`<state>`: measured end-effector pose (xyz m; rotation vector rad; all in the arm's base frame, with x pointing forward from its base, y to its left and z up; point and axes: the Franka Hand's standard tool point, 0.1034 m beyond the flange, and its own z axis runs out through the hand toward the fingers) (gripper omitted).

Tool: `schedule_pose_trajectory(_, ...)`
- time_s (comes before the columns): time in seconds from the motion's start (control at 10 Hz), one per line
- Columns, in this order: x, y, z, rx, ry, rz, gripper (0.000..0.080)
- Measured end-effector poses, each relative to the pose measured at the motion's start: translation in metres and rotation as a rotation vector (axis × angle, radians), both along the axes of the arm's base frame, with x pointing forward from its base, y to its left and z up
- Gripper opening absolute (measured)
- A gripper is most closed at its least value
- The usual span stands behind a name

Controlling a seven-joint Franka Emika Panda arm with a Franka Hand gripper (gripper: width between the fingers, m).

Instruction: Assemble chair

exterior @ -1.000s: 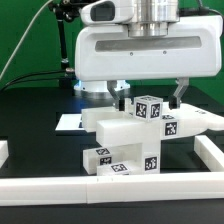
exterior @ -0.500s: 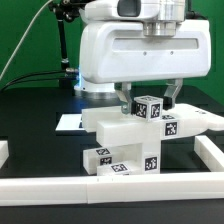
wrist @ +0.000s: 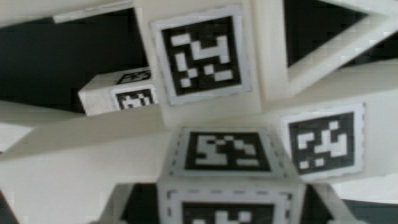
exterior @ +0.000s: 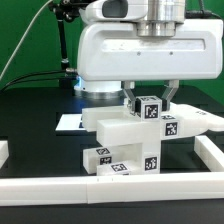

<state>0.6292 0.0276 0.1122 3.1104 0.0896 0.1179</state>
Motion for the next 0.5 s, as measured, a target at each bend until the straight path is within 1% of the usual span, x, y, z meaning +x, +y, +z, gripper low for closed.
schedule_pose_trajectory(0.2,0.0008,-0.0028,-0.0004,0.015,-0.006,-0.180,0.0284)
schedule_pose_trajectory(0.5,0.0012,-0.0093,0.0000,0.063,-0.010,-0.512,0.0284)
